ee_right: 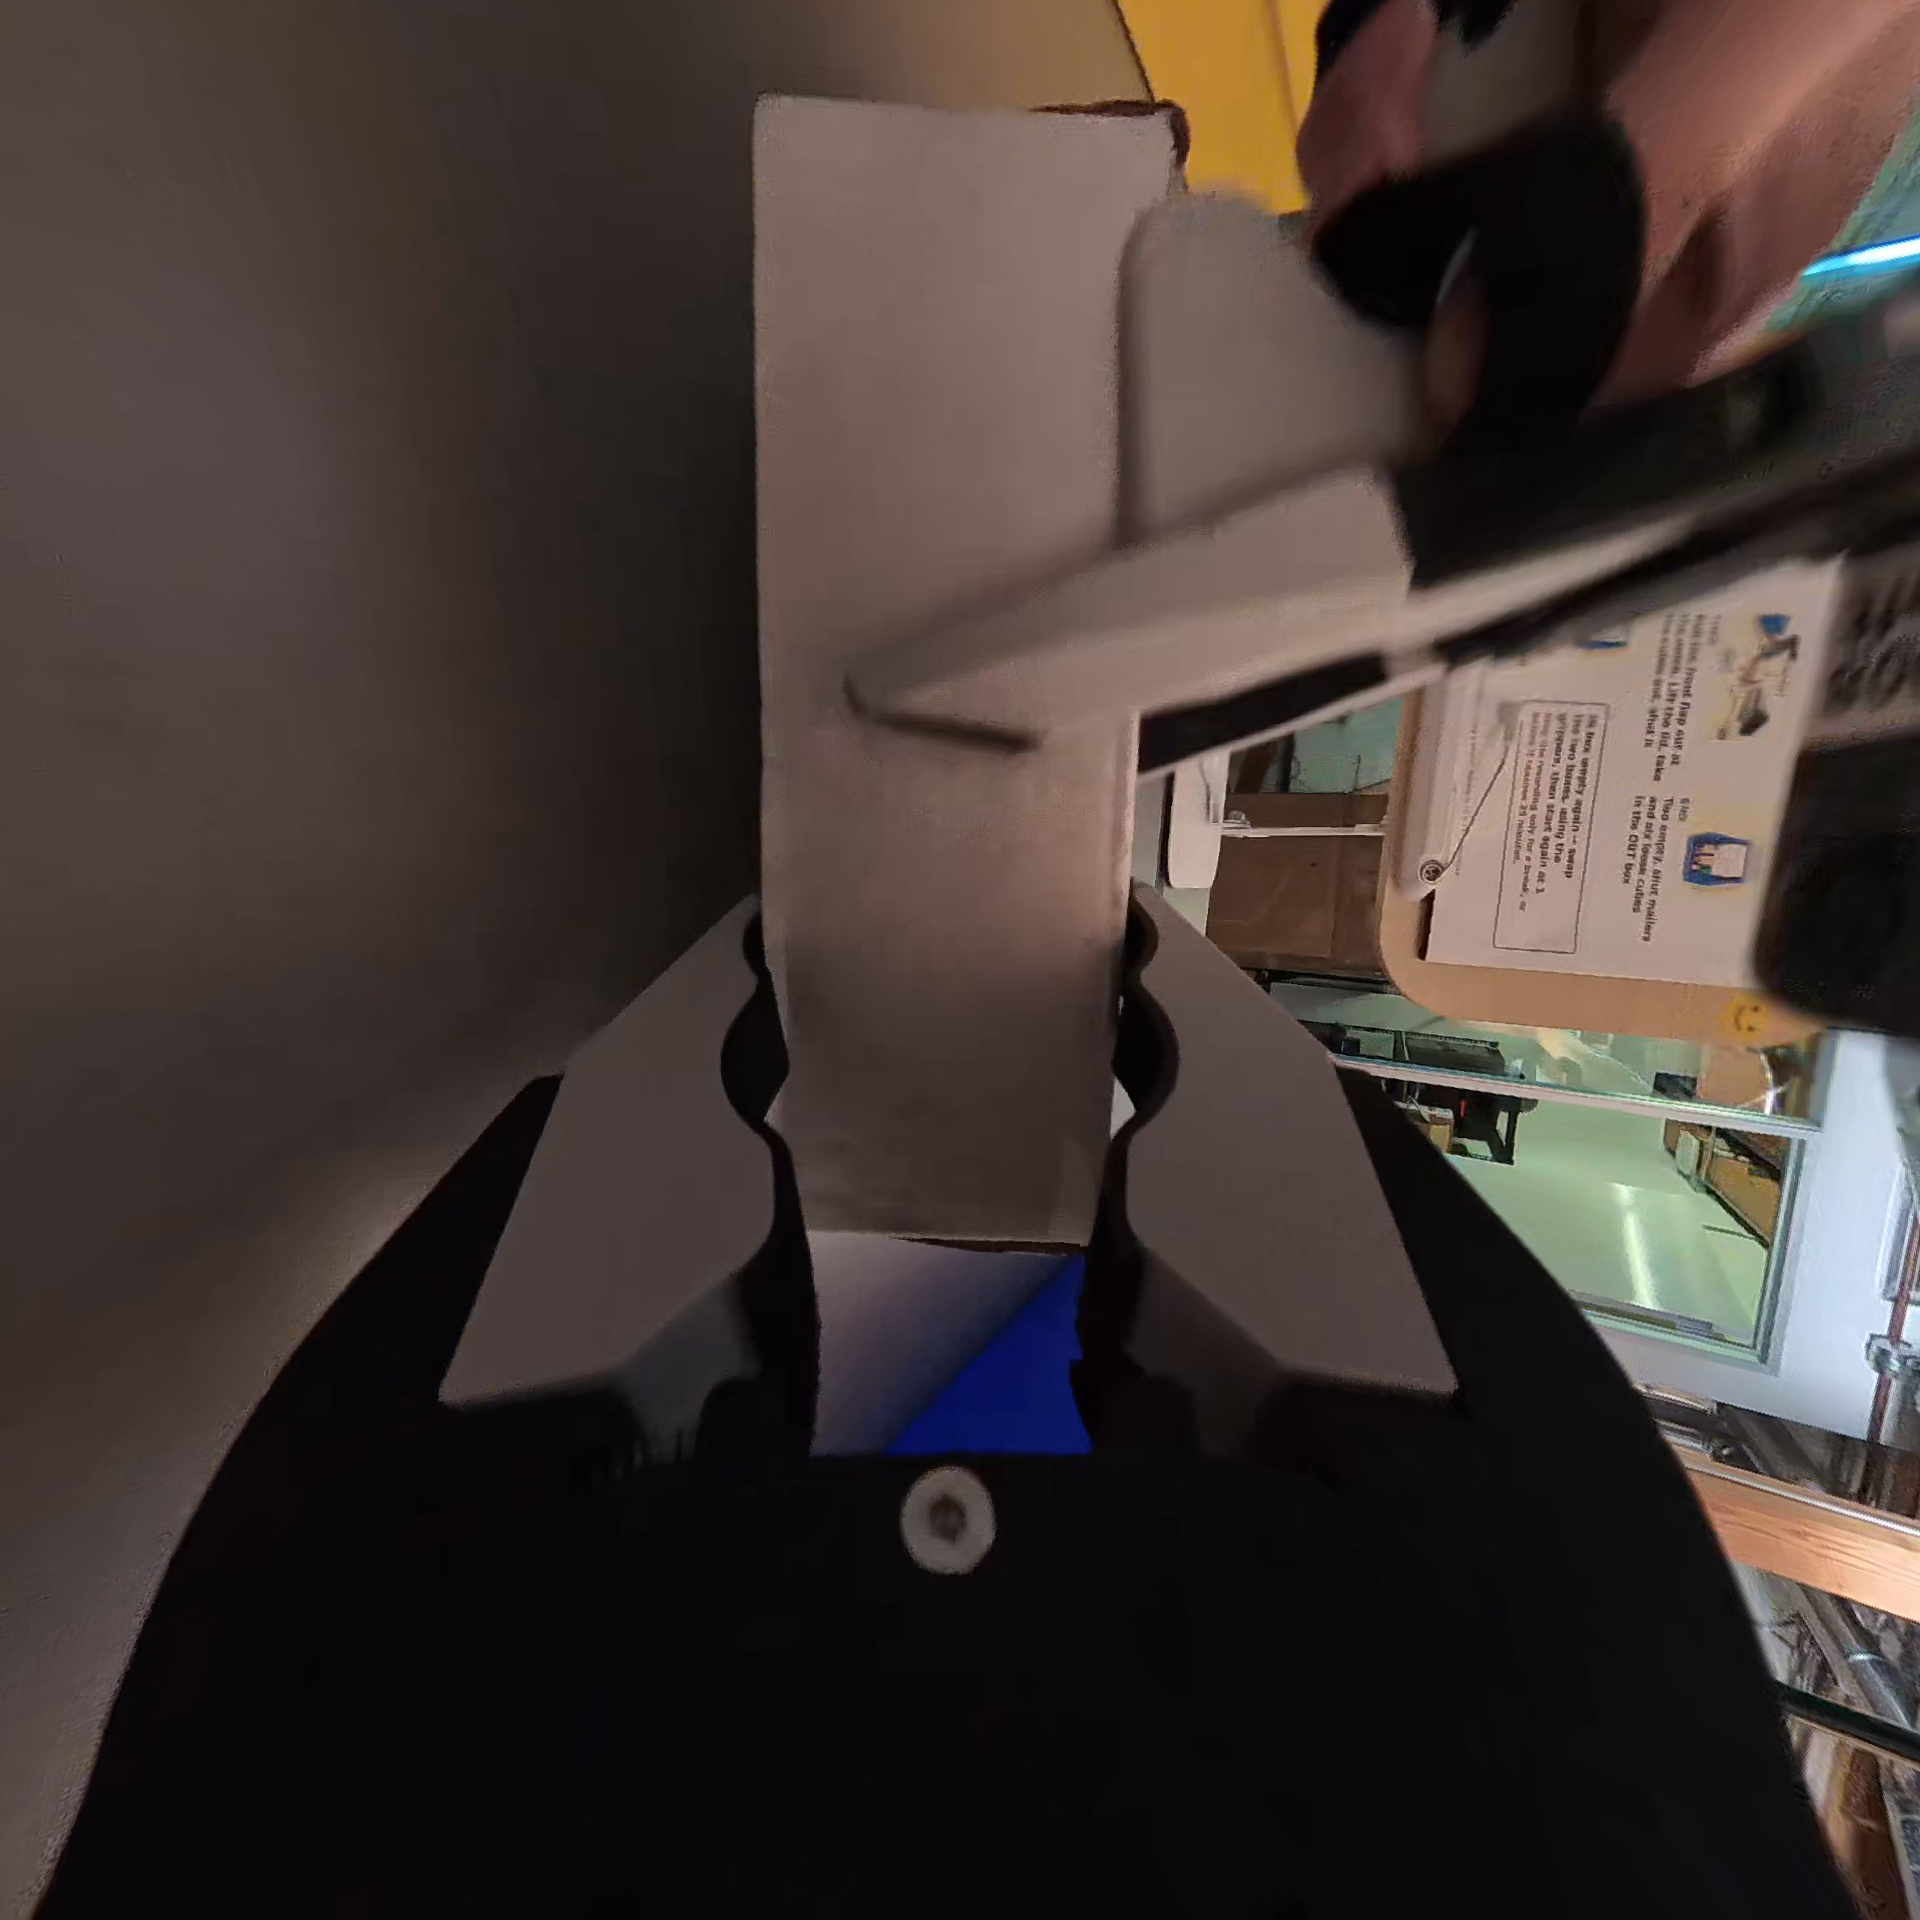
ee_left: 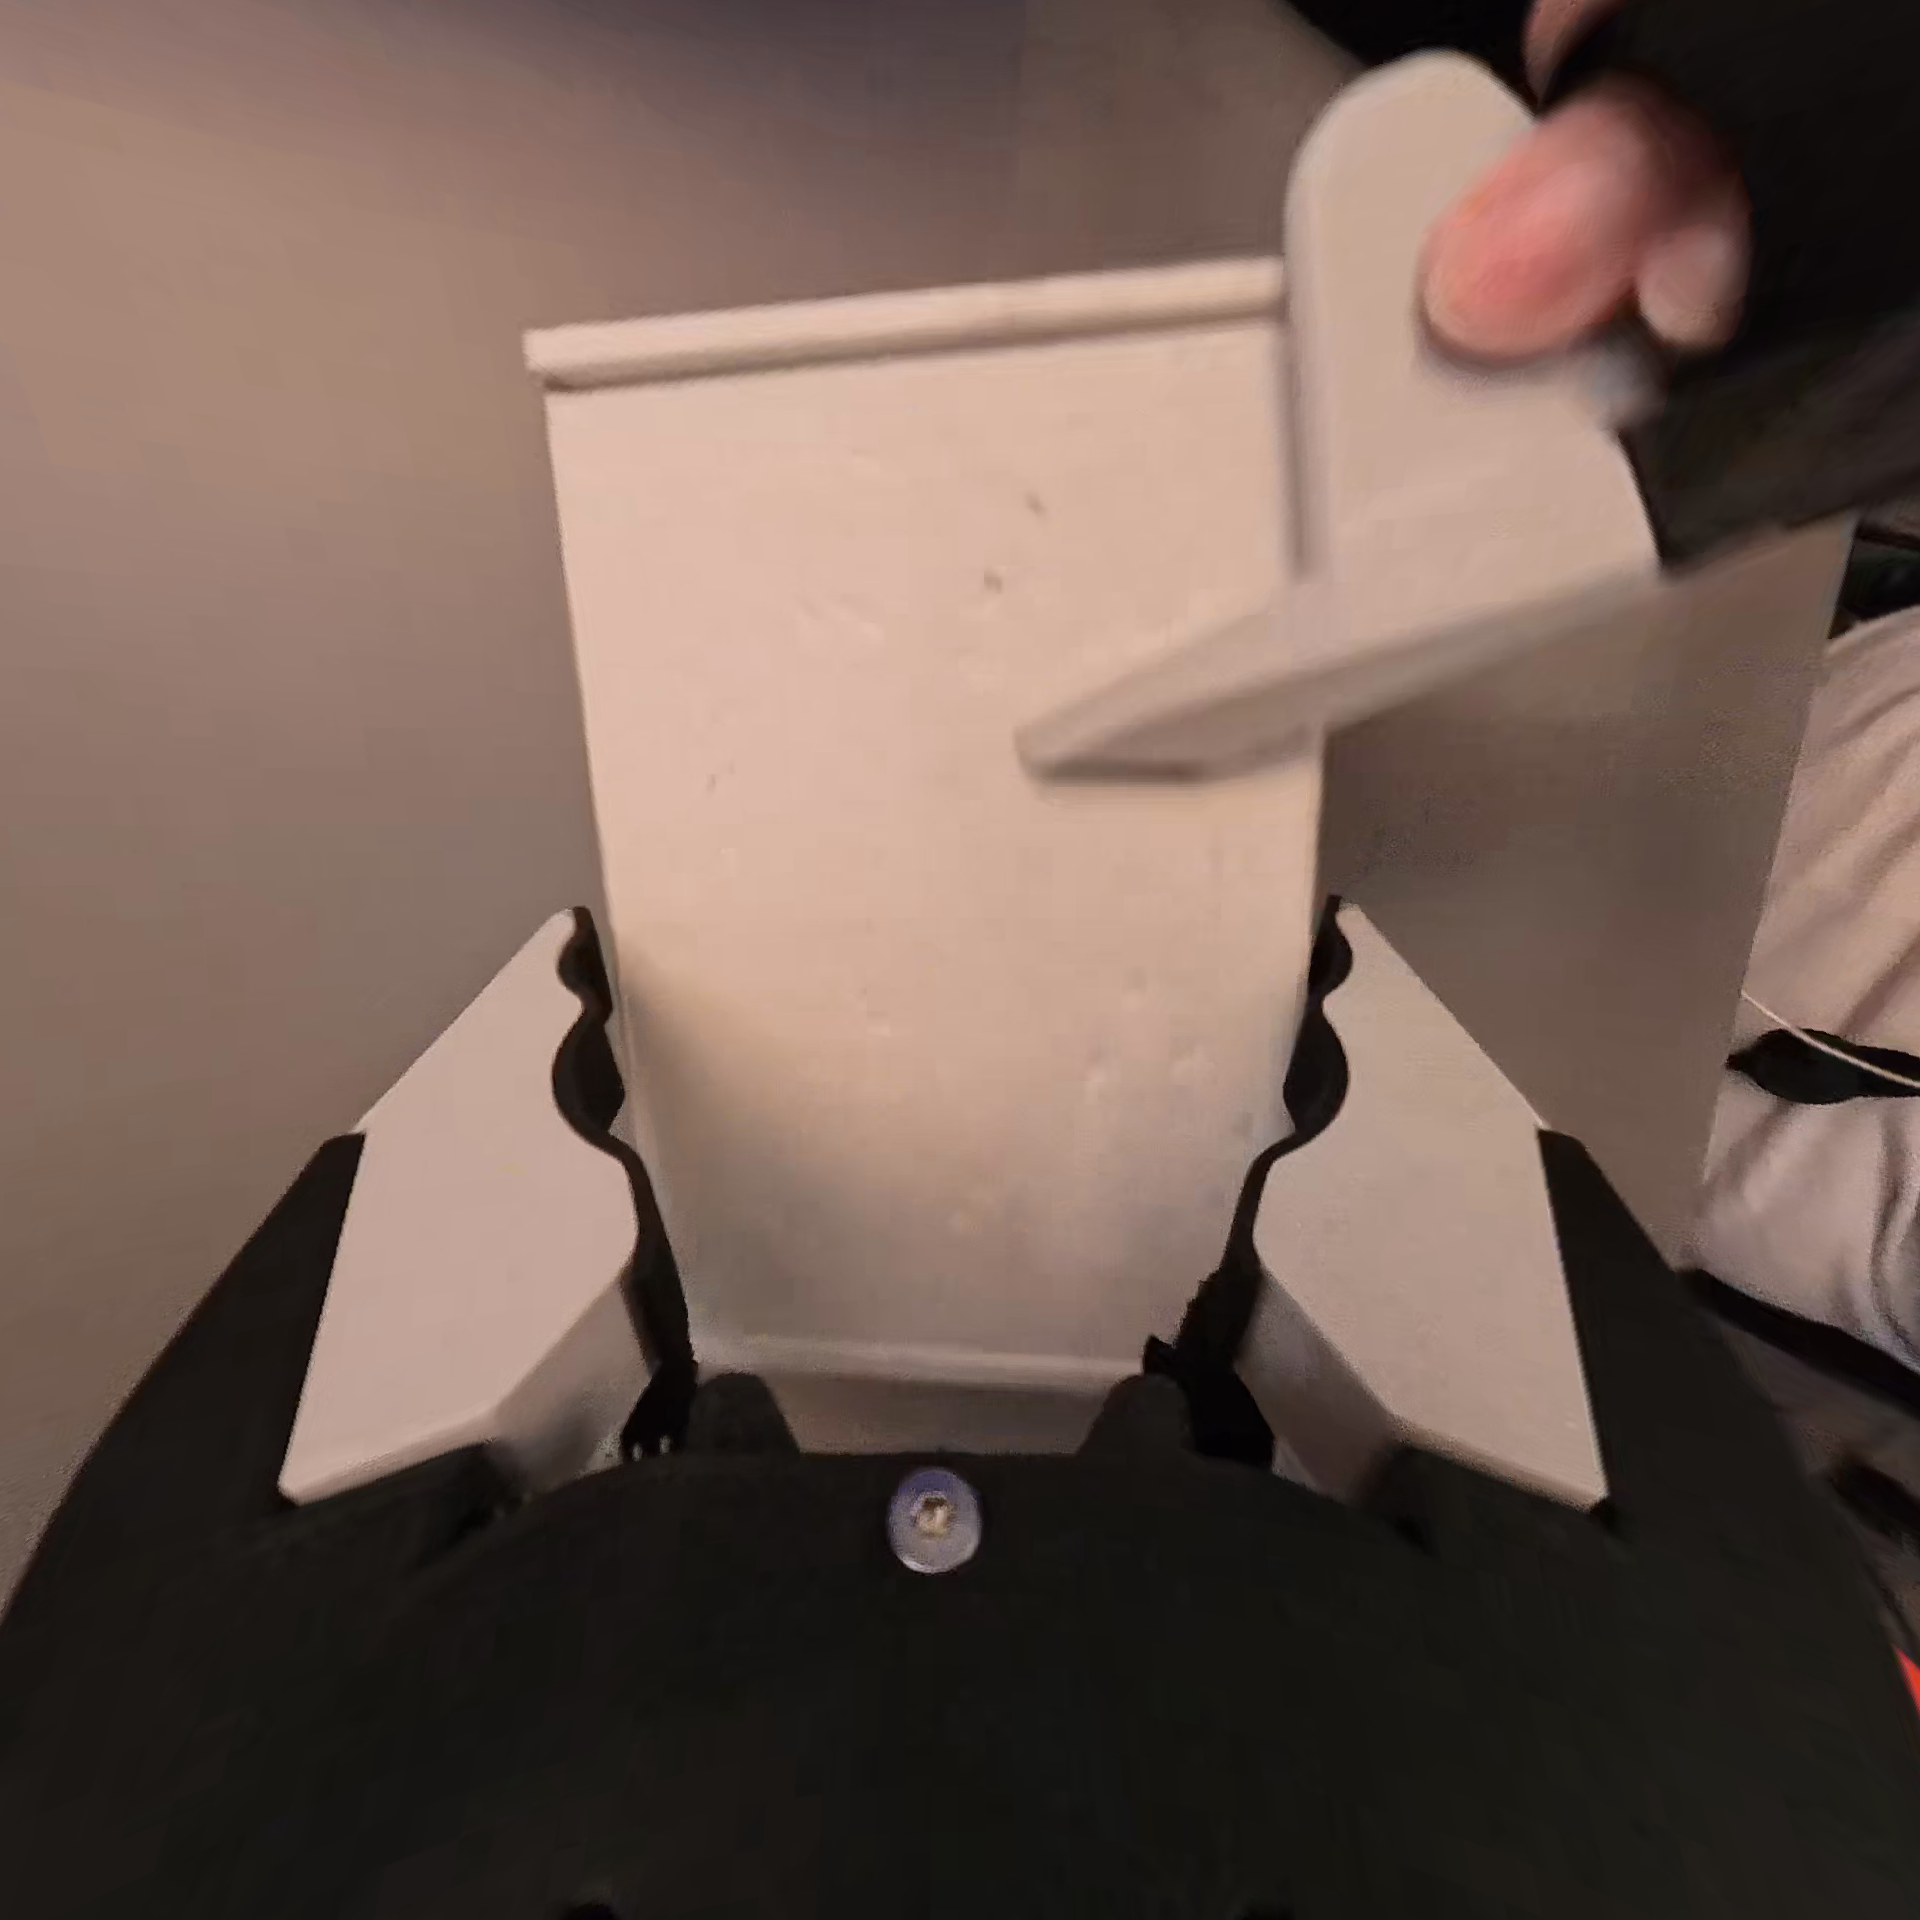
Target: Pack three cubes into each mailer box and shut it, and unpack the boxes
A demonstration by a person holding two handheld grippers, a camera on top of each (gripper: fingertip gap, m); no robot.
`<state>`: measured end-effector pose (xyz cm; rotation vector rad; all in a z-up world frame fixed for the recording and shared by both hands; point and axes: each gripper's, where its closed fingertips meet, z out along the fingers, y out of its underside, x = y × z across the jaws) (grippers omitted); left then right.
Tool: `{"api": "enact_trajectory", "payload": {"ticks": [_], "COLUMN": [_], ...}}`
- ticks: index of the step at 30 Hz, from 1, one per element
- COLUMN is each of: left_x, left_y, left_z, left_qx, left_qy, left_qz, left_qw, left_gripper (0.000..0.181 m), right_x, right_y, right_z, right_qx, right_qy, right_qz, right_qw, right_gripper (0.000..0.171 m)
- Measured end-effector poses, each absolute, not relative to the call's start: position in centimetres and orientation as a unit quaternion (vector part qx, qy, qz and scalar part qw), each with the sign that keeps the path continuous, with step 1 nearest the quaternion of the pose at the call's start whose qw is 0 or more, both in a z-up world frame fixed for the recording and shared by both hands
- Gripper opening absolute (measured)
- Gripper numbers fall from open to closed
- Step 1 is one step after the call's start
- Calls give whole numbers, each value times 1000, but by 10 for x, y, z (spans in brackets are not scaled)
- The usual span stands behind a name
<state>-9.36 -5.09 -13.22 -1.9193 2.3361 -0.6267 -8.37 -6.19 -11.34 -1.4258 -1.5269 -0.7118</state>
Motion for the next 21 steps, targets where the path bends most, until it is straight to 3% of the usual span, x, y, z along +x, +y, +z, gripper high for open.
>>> {"api": "enact_trajectory", "payload": {"ticks": [5, 7, 9, 13, 15, 18, 21], "left_x": [-130, -141, -147, -140, -133, -119, -114], "left_y": [-52, -51, -47, -31, -19, -7, -3], "left_z": [-105, -102, -104, -122, -130, -125, -120], "left_qx": [-582, -547, -510, -500, -506, -486, -489], "left_qy": [751, 755, 756, 743, 735, 717, 708], "left_qz": [-251, -217, -161, -113, -120, -137, -159], "left_qw": [189, 289, 377, 430, 435, 480, 484], "left_gripper": [148, 146, 133, 134, 127, 90, 80], "right_x": [-82, -82, -83, -84, -84, -83, -85], "right_y": [-58, -56, -52, -46, -45, -42, -36], "right_z": [-109, -106, -103, -99, -97, -96, -86], "right_qx": [-607, -620, -633, -653, -657, -670, -692], "right_qy": [-619, -620, -620, -620, -621, -615, -572], "right_qz": [-239, -221, -195, -151, -136, -110, -108], "right_qw": [437, 427, 421, 408, 405, 402, 426], "right_gripper": [61, 61, 61, 61, 61, 62, 73]}}
